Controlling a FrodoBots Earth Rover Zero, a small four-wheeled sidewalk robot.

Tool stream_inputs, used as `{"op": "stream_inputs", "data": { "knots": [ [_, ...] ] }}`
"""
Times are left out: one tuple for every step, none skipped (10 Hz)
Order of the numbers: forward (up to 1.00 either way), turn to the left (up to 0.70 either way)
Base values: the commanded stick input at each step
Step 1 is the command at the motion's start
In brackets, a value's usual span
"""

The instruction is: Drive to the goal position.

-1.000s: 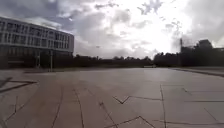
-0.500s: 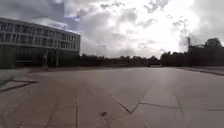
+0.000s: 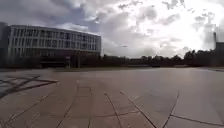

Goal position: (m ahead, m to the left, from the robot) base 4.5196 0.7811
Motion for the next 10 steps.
{"op": "stream_inputs", "data": {
  "knots": [
    [0.70, 0.15],
    [0.70, 0.10],
    [0.70, 0.05],
    [0.70, 0.00],
    [0.70, 0.00],
    [0.70, 0.00],
    [0.70, 0.00],
    [0.70, 0.00],
    [0.70, 0.00],
    [0.70, 0.00]
  ]
}}
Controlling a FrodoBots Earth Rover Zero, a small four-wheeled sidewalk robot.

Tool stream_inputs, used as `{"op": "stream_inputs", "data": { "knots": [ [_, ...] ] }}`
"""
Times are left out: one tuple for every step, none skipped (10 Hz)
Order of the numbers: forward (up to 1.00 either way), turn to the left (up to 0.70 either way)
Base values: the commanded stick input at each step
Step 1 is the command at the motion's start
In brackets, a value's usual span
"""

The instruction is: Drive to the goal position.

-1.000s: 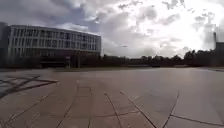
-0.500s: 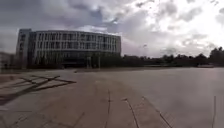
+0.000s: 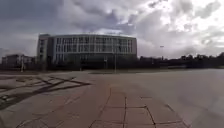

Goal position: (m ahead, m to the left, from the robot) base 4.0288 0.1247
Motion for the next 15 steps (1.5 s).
{"op": "stream_inputs", "data": {
  "knots": [
    [0.70, 0.00],
    [0.70, 0.00],
    [0.70, 0.00],
    [0.70, 0.00],
    [0.70, 0.00],
    [0.70, 0.00],
    [0.70, 0.00],
    [0.70, 0.00],
    [0.70, 0.00],
    [0.70, 0.00],
    [0.70, 0.00],
    [0.70, 0.00],
    [0.70, 0.00],
    [0.70, 0.00],
    [0.70, 0.00]
  ]
}}
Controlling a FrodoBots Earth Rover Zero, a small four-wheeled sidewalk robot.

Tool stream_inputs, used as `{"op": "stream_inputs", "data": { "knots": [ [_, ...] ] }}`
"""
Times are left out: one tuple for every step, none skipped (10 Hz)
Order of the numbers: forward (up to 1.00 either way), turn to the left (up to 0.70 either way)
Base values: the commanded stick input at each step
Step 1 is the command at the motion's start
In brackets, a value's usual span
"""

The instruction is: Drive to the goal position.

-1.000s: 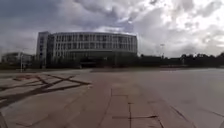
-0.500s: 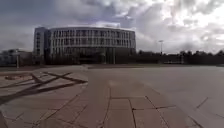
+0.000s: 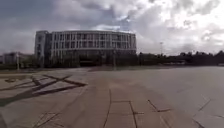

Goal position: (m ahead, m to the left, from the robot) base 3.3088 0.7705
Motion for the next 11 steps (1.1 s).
{"op": "stream_inputs", "data": {
  "knots": [
    [0.70, 0.00],
    [0.70, 0.00],
    [0.70, 0.00],
    [0.70, 0.00],
    [0.70, 0.00],
    [0.70, 0.00],
    [0.70, 0.00],
    [0.70, 0.00],
    [0.70, 0.00],
    [0.70, 0.00],
    [0.70, 0.00]
  ]
}}
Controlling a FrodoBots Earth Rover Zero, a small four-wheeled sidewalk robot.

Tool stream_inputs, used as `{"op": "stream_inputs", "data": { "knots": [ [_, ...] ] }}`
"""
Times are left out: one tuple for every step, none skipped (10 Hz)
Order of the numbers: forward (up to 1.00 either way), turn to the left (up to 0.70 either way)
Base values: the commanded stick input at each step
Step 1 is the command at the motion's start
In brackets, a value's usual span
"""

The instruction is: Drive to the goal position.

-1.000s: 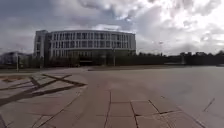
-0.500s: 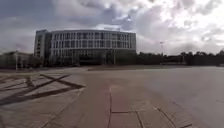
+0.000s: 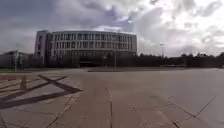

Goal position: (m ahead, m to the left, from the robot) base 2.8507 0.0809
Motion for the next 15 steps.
{"op": "stream_inputs", "data": {
  "knots": [
    [0.70, 0.00],
    [0.70, 0.00],
    [0.70, 0.00],
    [0.70, 0.00],
    [0.70, 0.00],
    [0.70, 0.00],
    [0.70, 0.00],
    [0.70, 0.00],
    [0.70, 0.00],
    [0.70, 0.00],
    [0.70, 0.00],
    [0.70, 0.00],
    [0.70, 0.00],
    [0.70, 0.00],
    [0.70, 0.00]
  ]
}}
